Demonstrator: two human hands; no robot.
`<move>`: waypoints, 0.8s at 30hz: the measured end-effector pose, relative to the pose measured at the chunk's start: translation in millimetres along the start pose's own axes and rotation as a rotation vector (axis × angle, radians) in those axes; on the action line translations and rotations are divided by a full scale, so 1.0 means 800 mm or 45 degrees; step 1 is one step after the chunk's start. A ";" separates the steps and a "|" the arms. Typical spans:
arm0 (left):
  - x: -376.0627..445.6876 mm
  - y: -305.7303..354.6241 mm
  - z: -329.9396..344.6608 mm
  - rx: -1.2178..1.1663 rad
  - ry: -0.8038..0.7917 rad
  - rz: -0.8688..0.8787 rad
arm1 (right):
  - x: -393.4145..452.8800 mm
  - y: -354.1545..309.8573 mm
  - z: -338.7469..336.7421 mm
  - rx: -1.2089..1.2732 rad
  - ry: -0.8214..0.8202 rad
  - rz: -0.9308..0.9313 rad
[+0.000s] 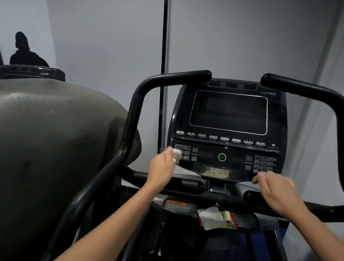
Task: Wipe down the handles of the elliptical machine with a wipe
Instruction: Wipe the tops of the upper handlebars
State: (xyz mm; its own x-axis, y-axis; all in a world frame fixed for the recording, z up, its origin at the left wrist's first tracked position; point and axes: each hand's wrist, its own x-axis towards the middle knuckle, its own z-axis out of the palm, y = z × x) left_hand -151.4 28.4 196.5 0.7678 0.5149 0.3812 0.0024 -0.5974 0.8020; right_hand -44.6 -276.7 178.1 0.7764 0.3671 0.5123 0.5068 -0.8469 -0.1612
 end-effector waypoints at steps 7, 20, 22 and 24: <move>0.086 0.054 -0.104 -0.233 0.440 0.087 | 0.128 -0.142 -0.067 0.291 0.149 -0.211; 0.271 0.191 -0.161 0.195 0.595 0.387 | 0.327 -0.212 -0.144 0.339 0.395 -0.158; 0.284 0.197 -0.141 0.277 0.536 0.417 | 0.342 -0.206 -0.143 0.263 0.371 -0.181; 0.292 0.198 -0.118 0.358 0.469 0.493 | 0.350 -0.196 -0.145 0.196 0.372 -0.202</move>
State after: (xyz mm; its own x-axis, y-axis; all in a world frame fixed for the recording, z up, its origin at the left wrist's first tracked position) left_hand -32.1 112.0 455.6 0.4741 0.3764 0.7959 -0.0254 -0.8978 0.4397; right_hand 49.8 -86.0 444.9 0.5549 0.3452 0.7569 0.6802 -0.7121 -0.1740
